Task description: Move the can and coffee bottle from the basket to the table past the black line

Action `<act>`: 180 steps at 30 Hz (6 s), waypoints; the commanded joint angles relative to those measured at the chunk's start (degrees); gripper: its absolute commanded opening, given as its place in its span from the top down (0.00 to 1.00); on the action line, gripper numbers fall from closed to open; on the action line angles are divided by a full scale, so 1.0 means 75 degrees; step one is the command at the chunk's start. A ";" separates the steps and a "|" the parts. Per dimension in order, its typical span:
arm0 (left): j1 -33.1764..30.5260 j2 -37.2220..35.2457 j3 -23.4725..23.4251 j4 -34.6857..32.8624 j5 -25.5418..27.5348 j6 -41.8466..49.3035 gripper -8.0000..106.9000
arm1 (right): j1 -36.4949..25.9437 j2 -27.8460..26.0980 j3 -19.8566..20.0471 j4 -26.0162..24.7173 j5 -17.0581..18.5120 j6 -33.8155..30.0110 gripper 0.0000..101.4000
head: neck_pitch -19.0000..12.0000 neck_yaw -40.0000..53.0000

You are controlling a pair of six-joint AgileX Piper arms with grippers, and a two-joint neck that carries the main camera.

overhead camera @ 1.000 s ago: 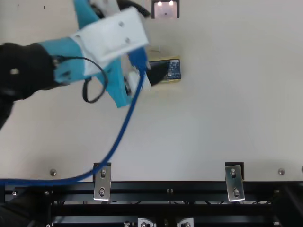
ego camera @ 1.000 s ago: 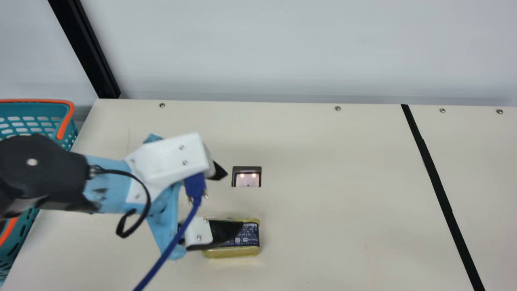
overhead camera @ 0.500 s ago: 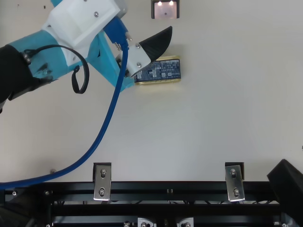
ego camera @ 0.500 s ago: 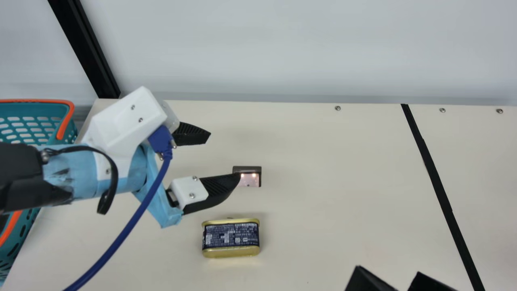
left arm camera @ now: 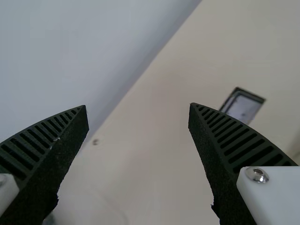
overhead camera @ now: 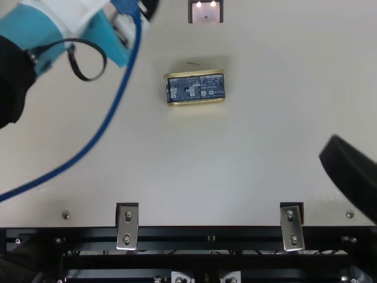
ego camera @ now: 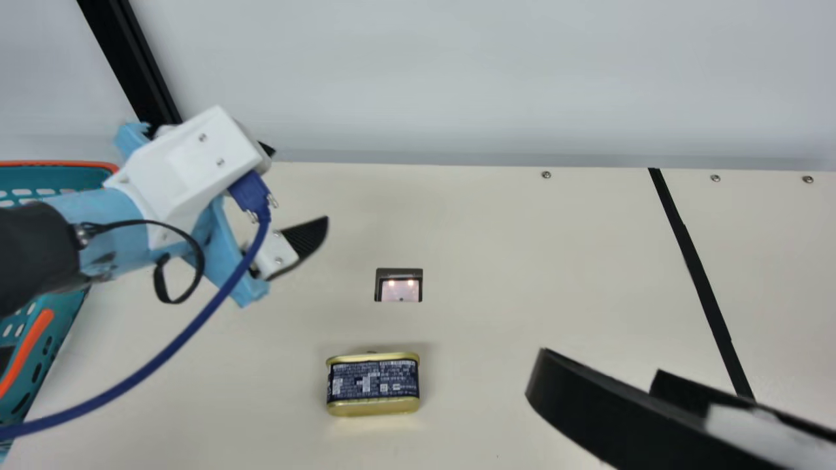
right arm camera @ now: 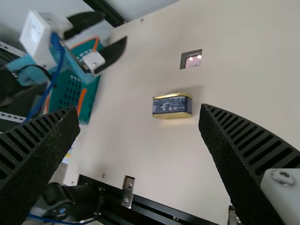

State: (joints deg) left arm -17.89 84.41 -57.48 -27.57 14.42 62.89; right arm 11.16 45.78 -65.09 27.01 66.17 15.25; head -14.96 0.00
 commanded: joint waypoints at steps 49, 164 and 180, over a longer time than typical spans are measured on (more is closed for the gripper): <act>0.0293 -0.2703 0.1611 0.6258 0.0349 -0.7729 0.15 | 0.2149 0.5835 -0.3179 -0.1885 0.0497 -0.6275 0.00 | -0.0071 -0.0077; 0.0687 -0.5651 0.3943 0.5785 0.0505 -0.8385 0.15 | -0.1385 0.5499 -0.1072 -0.3717 0.0421 -0.5739 1.00 | -0.0644 -0.5871; 0.0687 -0.5651 0.3943 0.5785 0.0505 -0.8385 0.15 | -0.4728 0.5353 -0.0731 -0.4024 0.0308 -0.6081 1.00 | -0.0723 -0.6368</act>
State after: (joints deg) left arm -12.74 42.03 -27.91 15.82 18.21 0.00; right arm -21.45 85.82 -70.66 -3.10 68.72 -30.26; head -18.48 -46.33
